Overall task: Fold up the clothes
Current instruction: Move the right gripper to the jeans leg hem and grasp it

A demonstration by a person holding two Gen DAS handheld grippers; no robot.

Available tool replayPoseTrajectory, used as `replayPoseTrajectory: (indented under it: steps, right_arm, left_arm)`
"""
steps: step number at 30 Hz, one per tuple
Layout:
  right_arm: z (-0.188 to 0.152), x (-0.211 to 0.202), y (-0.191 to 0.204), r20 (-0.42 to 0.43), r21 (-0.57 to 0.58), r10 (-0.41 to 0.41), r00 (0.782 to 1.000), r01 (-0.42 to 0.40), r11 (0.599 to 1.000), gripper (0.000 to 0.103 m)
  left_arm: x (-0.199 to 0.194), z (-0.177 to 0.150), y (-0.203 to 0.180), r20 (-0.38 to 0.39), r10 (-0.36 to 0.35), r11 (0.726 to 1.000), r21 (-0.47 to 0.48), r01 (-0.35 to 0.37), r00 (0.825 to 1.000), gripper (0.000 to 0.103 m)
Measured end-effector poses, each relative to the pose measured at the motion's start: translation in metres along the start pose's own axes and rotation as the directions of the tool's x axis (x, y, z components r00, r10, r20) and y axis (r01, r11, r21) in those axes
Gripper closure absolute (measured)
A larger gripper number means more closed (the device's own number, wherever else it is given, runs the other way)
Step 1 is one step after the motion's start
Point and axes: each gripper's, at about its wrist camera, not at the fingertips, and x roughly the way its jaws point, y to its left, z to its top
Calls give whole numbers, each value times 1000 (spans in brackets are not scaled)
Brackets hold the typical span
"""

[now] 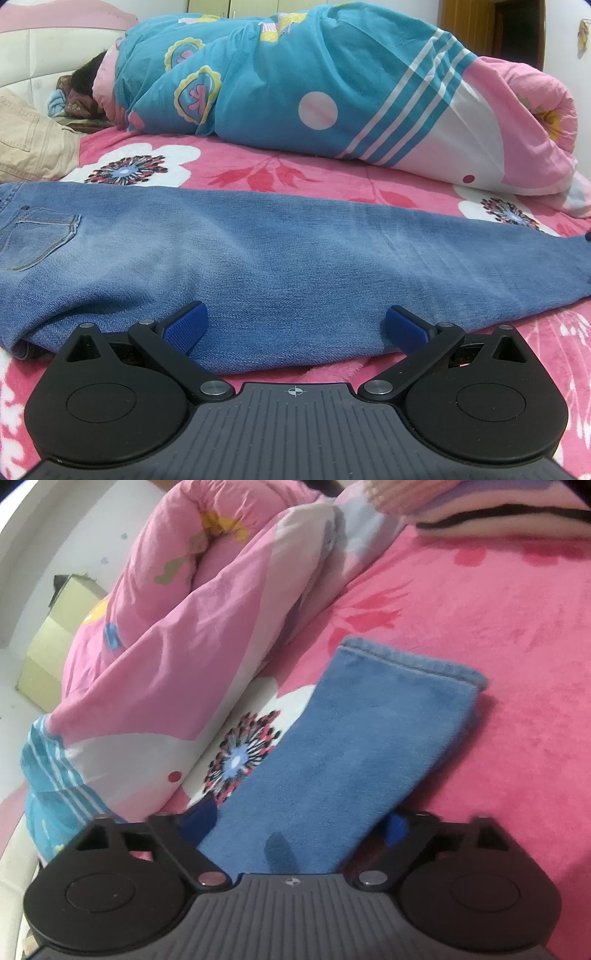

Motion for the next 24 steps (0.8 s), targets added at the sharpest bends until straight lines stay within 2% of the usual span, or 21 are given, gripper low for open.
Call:
replayPoseTrajectory:
  steps: [3,10,13,16,18,24]
  right_arm:
    - [0,-3,-5,7,13,1,1000,-1,1000,35]
    - [9,11,-6,4,21,16,1000,-16,1000,39]
    - [11,18,-6,11,34,17,1000,-18,999,46]
    - [14,21,-8,13,51,20,1000,-21,998,62]
    - [15,16,-5,22,43,41,999,-42,998,90]
    - [20,1,2,46,17,102,994,-103,995,95]
  left_arm:
    - [0,0,0,0,0,1000,0,0,1000,0]
    - [0,0,1,-1,0,1000,2,0,1000,0]
    - [0,1,1,-1,-1,1000,1,1,1000,0]
    - [-1,1,1,-1,-2,1000,-1,2,1000,0]
    - [-1,1,1,2,-6,1000,-5,6,1000,0]
    - [-3,-1,8,19,-33,999,-36,34,999,0]
